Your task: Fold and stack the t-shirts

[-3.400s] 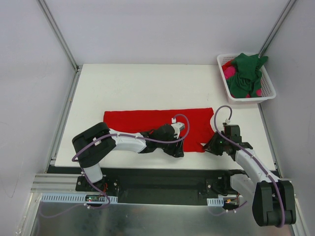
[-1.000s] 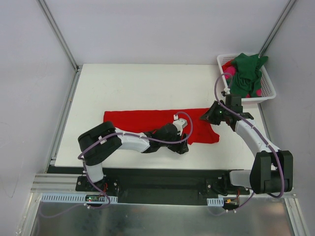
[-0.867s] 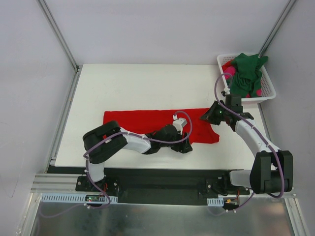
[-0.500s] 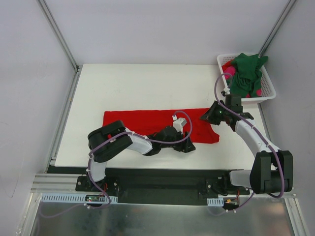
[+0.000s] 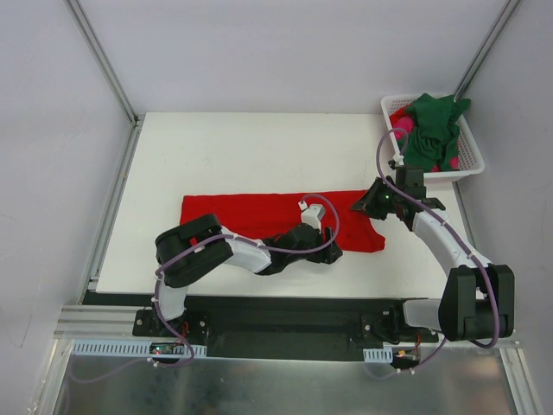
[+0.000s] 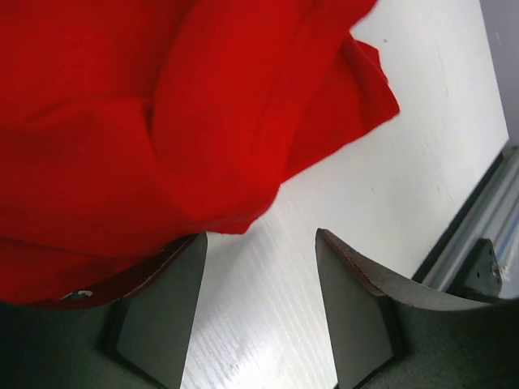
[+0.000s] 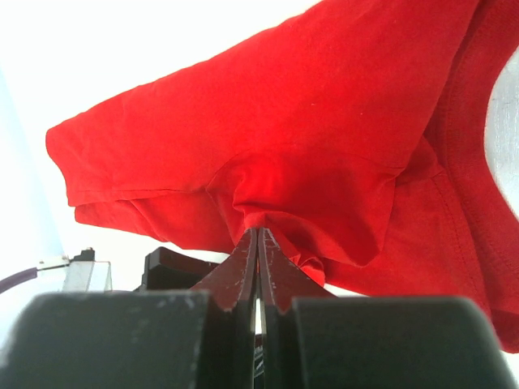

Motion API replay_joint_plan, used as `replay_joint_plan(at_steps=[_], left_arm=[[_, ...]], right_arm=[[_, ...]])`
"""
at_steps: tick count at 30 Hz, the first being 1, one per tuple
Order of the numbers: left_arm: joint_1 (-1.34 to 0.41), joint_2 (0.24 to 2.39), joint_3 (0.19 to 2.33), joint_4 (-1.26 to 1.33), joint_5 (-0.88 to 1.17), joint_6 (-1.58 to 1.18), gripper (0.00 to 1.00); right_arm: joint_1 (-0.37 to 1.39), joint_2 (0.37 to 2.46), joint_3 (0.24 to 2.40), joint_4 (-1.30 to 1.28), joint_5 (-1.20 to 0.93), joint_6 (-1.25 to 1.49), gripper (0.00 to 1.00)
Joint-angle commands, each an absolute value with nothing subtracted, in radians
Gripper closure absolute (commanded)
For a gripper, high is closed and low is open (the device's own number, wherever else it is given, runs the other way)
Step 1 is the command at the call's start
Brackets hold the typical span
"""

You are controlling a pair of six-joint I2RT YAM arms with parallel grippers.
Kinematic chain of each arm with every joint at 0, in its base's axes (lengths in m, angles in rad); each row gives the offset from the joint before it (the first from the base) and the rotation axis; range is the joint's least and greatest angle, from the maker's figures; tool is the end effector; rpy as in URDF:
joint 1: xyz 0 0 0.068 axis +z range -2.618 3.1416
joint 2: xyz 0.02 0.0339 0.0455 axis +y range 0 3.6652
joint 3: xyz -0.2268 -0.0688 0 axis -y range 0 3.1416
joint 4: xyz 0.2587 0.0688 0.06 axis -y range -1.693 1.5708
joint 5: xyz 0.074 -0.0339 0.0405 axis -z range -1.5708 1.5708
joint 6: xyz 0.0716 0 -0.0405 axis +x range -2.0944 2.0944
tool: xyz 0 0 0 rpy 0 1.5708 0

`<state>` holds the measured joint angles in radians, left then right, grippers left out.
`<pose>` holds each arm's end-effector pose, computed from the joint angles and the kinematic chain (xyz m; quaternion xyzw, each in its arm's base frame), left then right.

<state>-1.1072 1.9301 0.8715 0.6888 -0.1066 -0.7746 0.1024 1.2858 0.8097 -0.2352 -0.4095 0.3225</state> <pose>0.1920 -0.3671 0.0772 0.1067 0.8175 -0.4301 0.3679 0.3149 0.0610 0.1747 0.0136 0.8940 0.2667 0.3598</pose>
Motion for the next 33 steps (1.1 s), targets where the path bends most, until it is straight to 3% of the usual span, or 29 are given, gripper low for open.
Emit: replay_joint_plan(at_steps=[1, 10, 14, 17, 28, 33], left_arm=[[-1.106, 2.000, 0.890, 0.457, -0.236, -0.759, 0.42], [-1.108, 2.046, 0.931, 0.411, -0.238, -0.749, 0.43], [-1.108, 2.051, 0.933, 0.400, -0.233, -0.746, 0.62], [-1.108, 2.051, 0.933, 0.393, -0.232, -0.739, 0.70], [-1.108, 2.048, 0.928, 0.390, -0.219, -0.736, 0.89], [-1.108, 1.971, 0.894, 0.359, -0.195, -0.724, 0.90]], right_arm=[[0.107, 1.255, 0.825, -0.209, -0.433, 0.327, 0.99], [0.107, 1.252, 0.821, -0.212, -0.434, 0.322, 0.99], [0.107, 1.255, 0.822, -0.212, -0.434, 0.322, 0.99], [0.107, 1.253, 0.822, -0.209, -0.434, 0.322, 0.99], [0.107, 1.250, 0.810, -0.207, -0.434, 0.321, 0.99], [0.107, 1.239, 0.815, -0.210, -0.443, 0.318, 0.99]])
